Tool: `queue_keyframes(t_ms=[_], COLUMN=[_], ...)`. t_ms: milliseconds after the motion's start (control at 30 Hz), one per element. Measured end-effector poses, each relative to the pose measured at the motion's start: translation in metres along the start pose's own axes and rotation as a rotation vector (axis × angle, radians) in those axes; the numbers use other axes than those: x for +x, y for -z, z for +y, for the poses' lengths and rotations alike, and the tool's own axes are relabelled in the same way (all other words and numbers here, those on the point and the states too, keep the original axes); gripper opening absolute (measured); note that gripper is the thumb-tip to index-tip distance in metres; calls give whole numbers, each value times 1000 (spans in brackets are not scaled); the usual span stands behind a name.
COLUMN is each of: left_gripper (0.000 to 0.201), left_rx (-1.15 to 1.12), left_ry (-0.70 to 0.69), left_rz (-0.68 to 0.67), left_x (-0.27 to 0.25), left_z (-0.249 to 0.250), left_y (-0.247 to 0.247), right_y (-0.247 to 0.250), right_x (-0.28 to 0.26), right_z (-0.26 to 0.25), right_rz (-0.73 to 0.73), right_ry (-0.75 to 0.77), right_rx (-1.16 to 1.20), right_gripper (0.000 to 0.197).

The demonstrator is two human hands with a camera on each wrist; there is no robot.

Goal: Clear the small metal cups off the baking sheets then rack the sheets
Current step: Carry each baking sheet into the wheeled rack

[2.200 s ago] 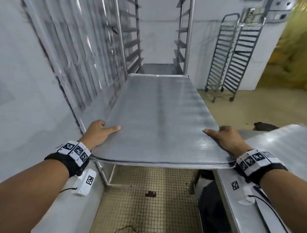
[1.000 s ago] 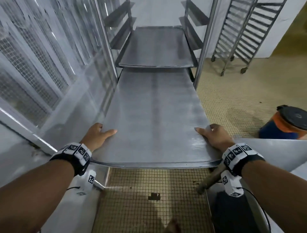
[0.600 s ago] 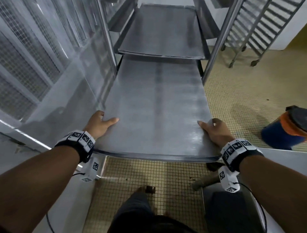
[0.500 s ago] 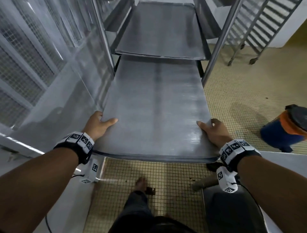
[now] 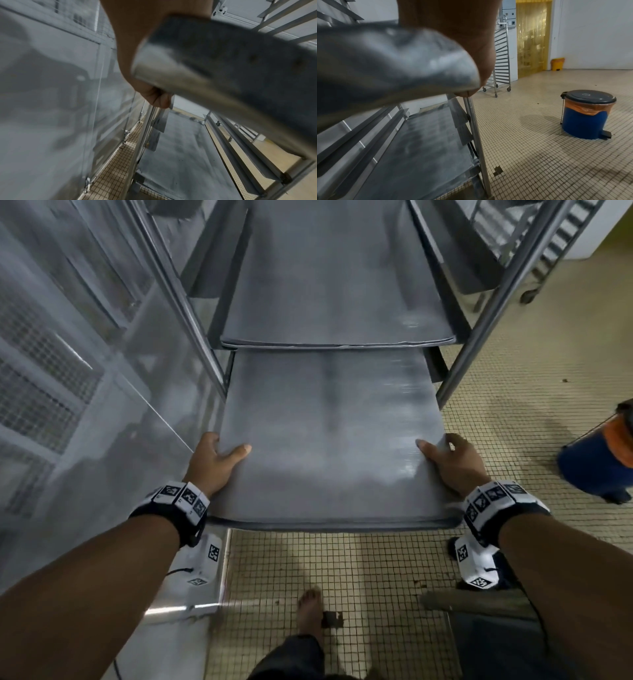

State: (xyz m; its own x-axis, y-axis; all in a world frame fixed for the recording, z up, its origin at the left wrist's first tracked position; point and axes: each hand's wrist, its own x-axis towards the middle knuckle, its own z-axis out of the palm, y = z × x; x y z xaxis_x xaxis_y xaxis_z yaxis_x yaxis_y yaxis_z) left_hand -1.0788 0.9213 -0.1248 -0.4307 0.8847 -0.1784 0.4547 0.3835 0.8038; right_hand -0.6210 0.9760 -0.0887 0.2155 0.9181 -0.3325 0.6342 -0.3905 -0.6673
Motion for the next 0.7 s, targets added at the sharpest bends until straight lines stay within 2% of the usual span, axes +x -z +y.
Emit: queue_keyframes(t_ms=[200,300,400,467,533,633,700], left_gripper=[54,61,82,85,82,88,88], left_rx=[6,107,327,556,740,746,734], left_ry=[-8,-29,-90,-132,-254,-413,-474], left_rz=[-10,-31,-80,-111,-151,-371,-487], left_x=[20,14,-1,-21,-45,-83,-105], left_z=[32,36,42,54,68,81,80], left_y=[-10,-5,1,-1,-9,-29,-41], right_y=[2,6,10,12,9,-8,-19], right_x=[26,23,4,-21,-54,-87,-96], right_z=[-25,-28,-24,-28,-36,-35,-23], right_rz=[4,-17,-42,-28,-101,-273,-313], right_ry=[18,58,103,217,369,562,657], right_rx=[-97,-212,-297,-371,-470,-619,-617], right_gripper=[70,68,76,76,73,85,64])
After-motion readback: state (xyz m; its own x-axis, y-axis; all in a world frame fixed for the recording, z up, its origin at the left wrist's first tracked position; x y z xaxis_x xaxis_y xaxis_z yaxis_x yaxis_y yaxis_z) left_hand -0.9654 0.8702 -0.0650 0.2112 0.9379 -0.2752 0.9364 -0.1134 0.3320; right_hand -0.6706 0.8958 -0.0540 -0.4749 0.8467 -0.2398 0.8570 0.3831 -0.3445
